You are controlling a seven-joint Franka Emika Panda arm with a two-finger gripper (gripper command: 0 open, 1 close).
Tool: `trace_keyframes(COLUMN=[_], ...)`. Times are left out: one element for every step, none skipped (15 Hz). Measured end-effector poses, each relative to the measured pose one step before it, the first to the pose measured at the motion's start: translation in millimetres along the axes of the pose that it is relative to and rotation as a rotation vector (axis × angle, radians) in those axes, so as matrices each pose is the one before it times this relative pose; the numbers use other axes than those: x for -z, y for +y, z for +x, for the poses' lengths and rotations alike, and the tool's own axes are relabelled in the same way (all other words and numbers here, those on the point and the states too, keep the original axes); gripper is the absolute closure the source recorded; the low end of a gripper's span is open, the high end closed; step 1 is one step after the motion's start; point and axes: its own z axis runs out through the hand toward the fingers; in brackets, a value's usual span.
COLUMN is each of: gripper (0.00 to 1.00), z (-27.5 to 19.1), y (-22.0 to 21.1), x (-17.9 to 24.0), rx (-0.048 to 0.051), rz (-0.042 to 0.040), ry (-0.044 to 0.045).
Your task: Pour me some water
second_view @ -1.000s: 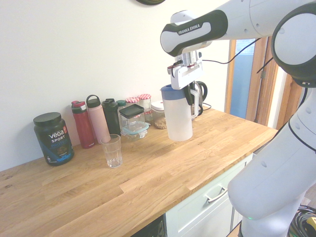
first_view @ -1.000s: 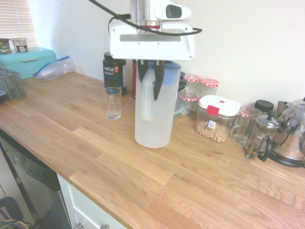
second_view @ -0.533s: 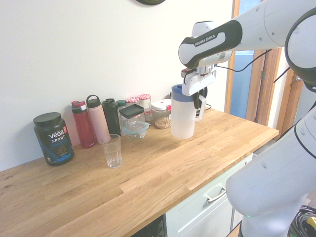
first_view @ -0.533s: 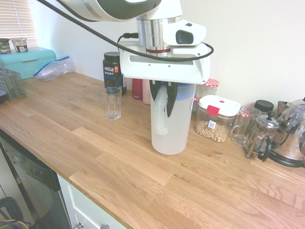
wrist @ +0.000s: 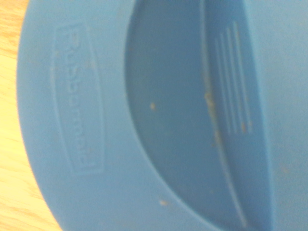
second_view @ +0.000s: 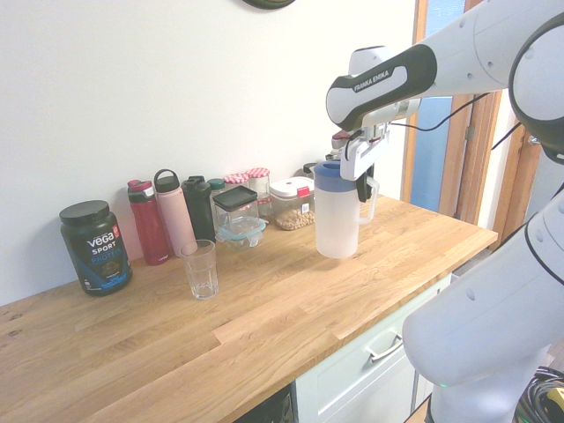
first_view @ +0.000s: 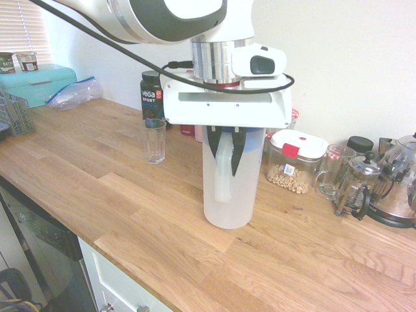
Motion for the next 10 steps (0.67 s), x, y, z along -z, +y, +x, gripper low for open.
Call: trace_keyframes(gripper=[1.0,1.0,1.0,1.0,1.0,0.0,0.0,0.0,0.0,0.0], z=[2.16,2.78,3.16,2.83,2.13,1.61,1.3,2.42,3.37,3.47], y=[4.57,4.26,3.95,2.62,1.24,-0.39,-1.73,-2.38,-3.88,-6.75], x=[-4.25,-4.67,-5.47,-6.11,-5.25,-4.77,-4.61,-3.02,-0.43,-0.09], rx=[-0.00988,-0.01022,-0.00958,-0.00538,-0.00204,0.00012,0.00219,0.00399,0.00653,0.009], rz=[0.00105,0.00023,-0.00071,-0.00175,-0.00068,-0.00024,-0.00134,-0.00265,-0.00127,-0.00015], ry=[0.00063,-0.00012,-0.00041,-0.00422,-0.00615,-0.00843,-0.00865,-0.00326,0.00403,0.00568])
